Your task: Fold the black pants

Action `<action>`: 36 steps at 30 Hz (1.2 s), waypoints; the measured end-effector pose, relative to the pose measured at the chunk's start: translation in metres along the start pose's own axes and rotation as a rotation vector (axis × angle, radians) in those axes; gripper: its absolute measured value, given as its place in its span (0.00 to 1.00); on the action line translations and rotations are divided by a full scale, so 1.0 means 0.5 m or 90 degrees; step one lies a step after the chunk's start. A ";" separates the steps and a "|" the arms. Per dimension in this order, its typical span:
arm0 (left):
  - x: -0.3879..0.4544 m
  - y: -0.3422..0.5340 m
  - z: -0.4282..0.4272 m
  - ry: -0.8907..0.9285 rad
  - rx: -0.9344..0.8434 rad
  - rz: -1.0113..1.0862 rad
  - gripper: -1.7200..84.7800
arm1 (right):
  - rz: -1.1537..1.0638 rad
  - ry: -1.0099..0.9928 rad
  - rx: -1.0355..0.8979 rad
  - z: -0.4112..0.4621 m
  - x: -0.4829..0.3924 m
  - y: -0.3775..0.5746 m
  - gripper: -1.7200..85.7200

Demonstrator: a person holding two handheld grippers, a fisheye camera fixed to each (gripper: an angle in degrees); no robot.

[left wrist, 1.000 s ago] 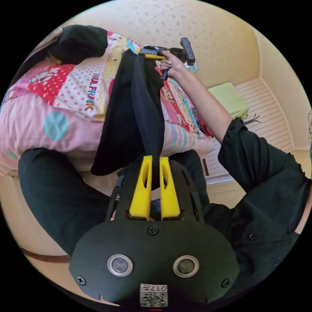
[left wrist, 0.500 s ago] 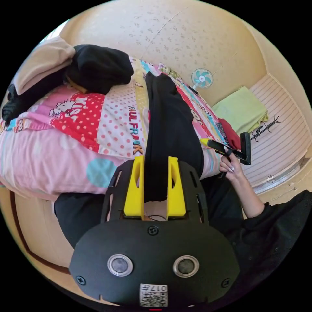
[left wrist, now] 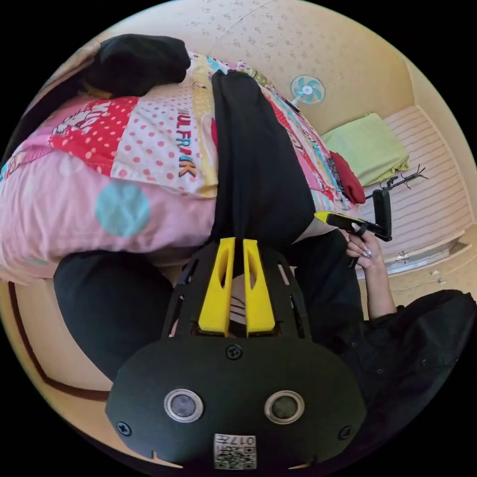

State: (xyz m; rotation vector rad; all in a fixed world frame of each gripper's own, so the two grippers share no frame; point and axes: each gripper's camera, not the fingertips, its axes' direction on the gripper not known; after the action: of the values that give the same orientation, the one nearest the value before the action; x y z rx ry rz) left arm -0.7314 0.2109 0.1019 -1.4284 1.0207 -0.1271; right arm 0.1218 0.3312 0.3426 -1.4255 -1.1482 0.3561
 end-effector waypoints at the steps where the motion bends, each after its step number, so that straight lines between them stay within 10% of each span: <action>1: -0.008 0.006 -0.012 -0.006 0.011 -0.026 0.03 | 0.002 -0.008 0.045 -0.015 0.006 0.009 0.05; 7: 0.012 -0.004 -0.084 0.060 0.180 0.044 0.10 | 0.032 -0.035 0.130 -0.012 0.051 -0.005 0.10; 22: 0.043 -0.014 -0.006 -0.154 0.120 0.045 0.02 | 0.042 0.104 0.099 0.045 0.078 -0.027 0.11; 30: -0.010 0.059 -0.032 0.182 0.331 0.164 0.10 | -0.129 0.256 0.177 0.082 -0.046 -0.419 0.13; 36: 0.055 0.011 0.015 0.047 0.195 0.249 0.10 | -0.127 0.327 0.171 0.238 -0.065 -0.829 0.15</action>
State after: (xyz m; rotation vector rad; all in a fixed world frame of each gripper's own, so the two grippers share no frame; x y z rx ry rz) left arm -0.7131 0.2005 0.0821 -0.9357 1.2645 -0.0473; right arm -0.1617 0.2923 0.6667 -1.0695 -0.7769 -0.0038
